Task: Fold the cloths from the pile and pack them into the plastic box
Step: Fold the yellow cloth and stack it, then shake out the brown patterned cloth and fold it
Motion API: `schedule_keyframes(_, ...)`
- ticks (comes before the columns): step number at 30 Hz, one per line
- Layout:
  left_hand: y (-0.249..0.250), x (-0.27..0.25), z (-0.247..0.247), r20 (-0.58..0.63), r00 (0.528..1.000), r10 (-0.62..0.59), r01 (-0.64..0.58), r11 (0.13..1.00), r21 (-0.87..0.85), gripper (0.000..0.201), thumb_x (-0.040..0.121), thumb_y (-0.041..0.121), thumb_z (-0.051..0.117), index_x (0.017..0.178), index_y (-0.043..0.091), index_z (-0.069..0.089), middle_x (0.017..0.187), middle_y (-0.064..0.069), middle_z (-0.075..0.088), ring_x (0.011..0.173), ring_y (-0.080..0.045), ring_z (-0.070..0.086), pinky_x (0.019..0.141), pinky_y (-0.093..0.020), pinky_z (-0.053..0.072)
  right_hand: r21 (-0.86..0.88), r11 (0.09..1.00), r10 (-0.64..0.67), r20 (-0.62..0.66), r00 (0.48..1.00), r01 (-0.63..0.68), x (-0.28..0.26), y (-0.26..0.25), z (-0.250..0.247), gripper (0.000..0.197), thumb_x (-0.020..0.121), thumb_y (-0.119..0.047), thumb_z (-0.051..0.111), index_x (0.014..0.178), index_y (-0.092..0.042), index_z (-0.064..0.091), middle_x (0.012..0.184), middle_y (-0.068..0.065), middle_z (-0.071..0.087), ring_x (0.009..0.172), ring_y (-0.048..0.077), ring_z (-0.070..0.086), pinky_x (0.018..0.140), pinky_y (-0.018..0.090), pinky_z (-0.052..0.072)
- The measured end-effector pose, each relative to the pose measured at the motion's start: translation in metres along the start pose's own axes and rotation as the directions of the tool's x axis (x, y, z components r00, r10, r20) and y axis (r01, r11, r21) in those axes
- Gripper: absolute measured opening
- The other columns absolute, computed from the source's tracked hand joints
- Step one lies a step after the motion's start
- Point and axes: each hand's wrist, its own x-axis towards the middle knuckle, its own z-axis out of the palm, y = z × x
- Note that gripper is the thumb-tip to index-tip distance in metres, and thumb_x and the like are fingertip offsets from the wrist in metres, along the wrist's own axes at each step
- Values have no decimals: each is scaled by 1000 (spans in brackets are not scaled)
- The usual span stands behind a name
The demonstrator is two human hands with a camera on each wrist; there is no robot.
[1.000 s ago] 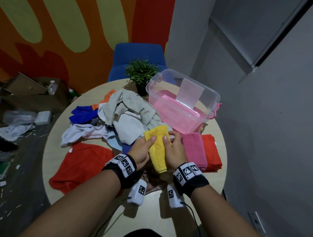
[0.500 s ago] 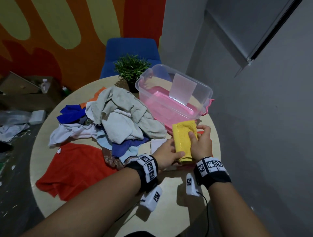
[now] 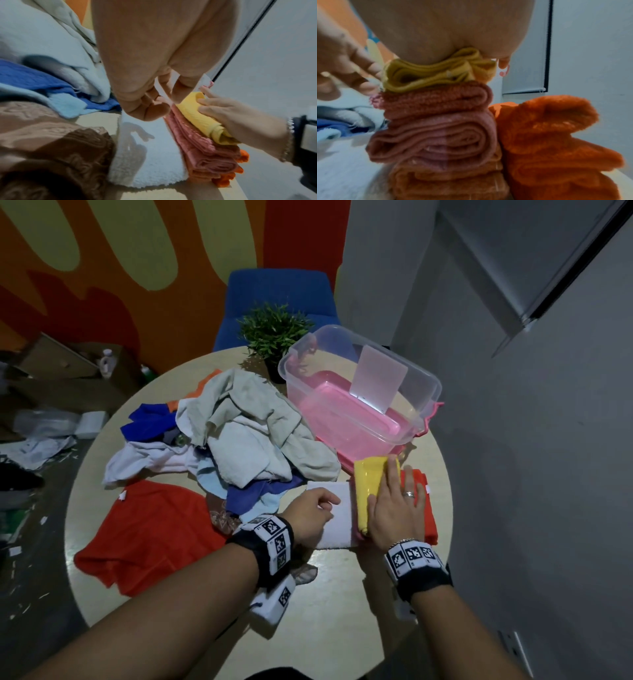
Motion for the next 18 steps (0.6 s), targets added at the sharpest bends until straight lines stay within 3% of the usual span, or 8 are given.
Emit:
schedule_keyframes(3,-5,-2,-5,28,997,-78,81,986,-145,23,97,5,46,113,14,60,93,-14,62,70,-22,58,59,-30,47,117,992,51,22,998,-53,0,9,1,56,104,-29,33,156,-10,22,167,1,-2,148,32,19,122,43,21)
schedule_keyframes(5,-1,-4,5,139,986,-93,119,975,-186,25,99,10,50,123,16,56,96,-15,61,72,-24,54,60,-32,47,250,964,78,51,996,-89,-1,9,5,54,105,-26,32,156,-9,21,167,0,-2,148,31,20,122,39,20)
schedule_keyframes(7,4,-2,20,234,972,-32,65,988,-138,33,99,14,55,132,19,51,98,-13,62,75,-25,56,67,-37,49,346,933,79,74,994,-100,-2,7,11,56,106,-23,31,157,-9,15,167,0,-5,150,29,16,122,36,16)
schedule_keyframes(10,14,0,37,243,969,45,-43,999,-12,46,100,15,56,144,11,44,98,-6,61,77,-22,59,74,-35,53,437,893,85,60,995,-103,-5,5,14,57,105,-13,33,158,-10,11,167,-2,-4,149,25,20,119,30,17)
schedule_keyframes(14,26,-3,46,251,963,96,-67,990,-121,42,101,8,53,142,14,45,95,-2,52,69,-15,53,69,-33,50,551,831,114,-37,993,-74,-5,17,-1,63,95,9,37,154,-13,33,166,-1,9,150,22,19,118,25,15)
schedule_keyframes(16,30,-2,48,294,948,123,-107,992,-70,32,102,8,50,133,17,51,95,-6,53,67,-16,52,68,-35,53,504,861,108,-54,993,-66,-5,23,-7,60,92,8,41,147,-15,45,165,-1,13,149,26,21,120,30,16)
schedule_keyframes(18,30,-2,47,327,936,129,-162,984,76,25,101,7,49,125,8,56,96,-9,60,73,-23,57,76,-45,57,294,953,88,-24,996,-78,-7,20,-10,47,100,-16,41,148,-18,44,166,-3,12,151,34,15,122,44,12)
